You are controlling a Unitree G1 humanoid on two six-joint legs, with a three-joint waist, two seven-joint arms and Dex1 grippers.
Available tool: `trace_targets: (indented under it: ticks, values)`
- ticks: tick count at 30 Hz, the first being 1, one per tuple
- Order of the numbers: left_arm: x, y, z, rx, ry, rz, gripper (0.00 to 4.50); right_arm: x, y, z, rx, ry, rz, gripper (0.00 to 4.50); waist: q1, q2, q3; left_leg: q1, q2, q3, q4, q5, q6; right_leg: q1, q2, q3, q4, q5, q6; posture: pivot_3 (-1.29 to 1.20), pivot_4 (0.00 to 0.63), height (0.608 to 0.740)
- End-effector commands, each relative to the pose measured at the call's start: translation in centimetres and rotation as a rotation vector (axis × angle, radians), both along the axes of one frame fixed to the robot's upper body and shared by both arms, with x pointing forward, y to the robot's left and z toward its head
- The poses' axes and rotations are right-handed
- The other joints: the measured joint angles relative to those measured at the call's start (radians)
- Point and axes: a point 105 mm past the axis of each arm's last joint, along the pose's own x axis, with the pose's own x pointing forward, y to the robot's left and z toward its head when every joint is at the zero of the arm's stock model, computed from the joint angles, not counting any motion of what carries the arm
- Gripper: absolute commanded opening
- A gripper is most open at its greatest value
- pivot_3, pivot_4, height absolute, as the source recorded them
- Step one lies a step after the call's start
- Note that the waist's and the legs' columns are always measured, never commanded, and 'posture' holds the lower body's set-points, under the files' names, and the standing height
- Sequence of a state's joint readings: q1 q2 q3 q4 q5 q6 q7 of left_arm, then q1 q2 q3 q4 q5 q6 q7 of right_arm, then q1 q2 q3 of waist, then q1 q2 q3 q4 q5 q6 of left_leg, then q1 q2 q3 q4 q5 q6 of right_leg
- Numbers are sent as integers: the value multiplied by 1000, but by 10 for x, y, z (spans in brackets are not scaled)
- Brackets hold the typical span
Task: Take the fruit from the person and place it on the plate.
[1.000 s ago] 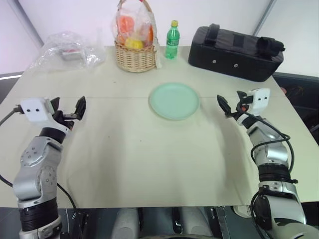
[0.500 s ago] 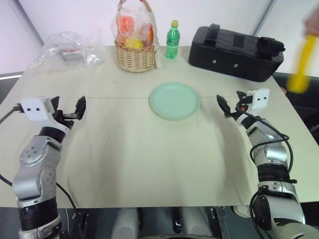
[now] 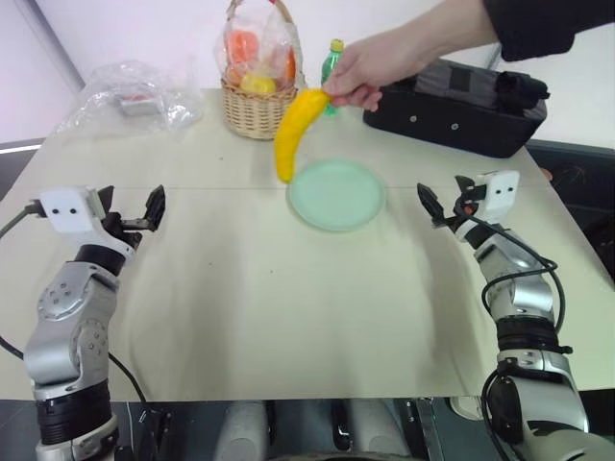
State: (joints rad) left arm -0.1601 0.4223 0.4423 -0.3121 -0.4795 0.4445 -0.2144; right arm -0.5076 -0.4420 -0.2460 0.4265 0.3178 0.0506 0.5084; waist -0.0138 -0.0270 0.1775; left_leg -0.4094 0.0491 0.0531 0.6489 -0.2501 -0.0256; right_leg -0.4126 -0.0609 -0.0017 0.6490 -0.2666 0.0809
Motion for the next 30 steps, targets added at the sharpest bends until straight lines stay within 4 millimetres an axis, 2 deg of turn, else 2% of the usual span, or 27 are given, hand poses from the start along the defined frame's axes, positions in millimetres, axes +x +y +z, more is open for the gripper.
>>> trace_targets:
  ticks: [1,4,10,13,16,20,24,26,30]
  values:
    - [-2,2,11,24,-45,6,4477,-1,2,22,-21,-77,15,4500,0,0,0,0,0,0,0,0,0,0,0,0,0,0,0,0,150,740]
    - [-2,3,10,26,-39,5,4477,-10,14,29,-30,-65,143,4500,0,0,0,0,0,0,0,0,0,0,0,0,0,0,0,0,150,740]
    - [0,4,9,42,-22,-13,4477,-65,65,46,-30,90,620,4500,1,-1,0,0,0,-1,0,0,0,0,0,0,0,0,0,0,150,740]
    - [3,2,10,64,-8,-57,4477,-81,82,50,-52,130,707,4500,1,1,0,1,1,-1,0,0,0,1,0,0,-1,0,-1,0,150,740]
    - [7,-16,15,77,6,-204,4477,-80,87,54,-52,122,687,4500,2,0,0,1,1,-1,0,0,0,1,0,-1,-1,-1,-1,0,150,740]
    - [11,-72,50,97,-7,-589,4477,-75,87,52,-55,119,655,4500,13,-1,1,-1,0,-2,1,0,0,1,0,-1,-2,-2,-3,0,150,740]
    - [10,-109,71,127,-10,-833,4477,-69,86,49,-58,110,621,4500,17,-1,1,-1,-1,0,1,0,0,1,0,-1,-4,-2,-3,0,150,740]
    - [12,-121,78,129,-17,-905,4477,-68,87,48,-55,105,614,4500,17,-1,1,-1,-1,-1,0,0,0,1,0,-1,-3,0,0,0,150,740]
    - [28,-138,86,149,-45,-937,4477,-69,88,46,-47,99,602,4500,13,-1,1,-1,0,-1,0,0,0,0,2,-1,-3,0,0,0,150,740]
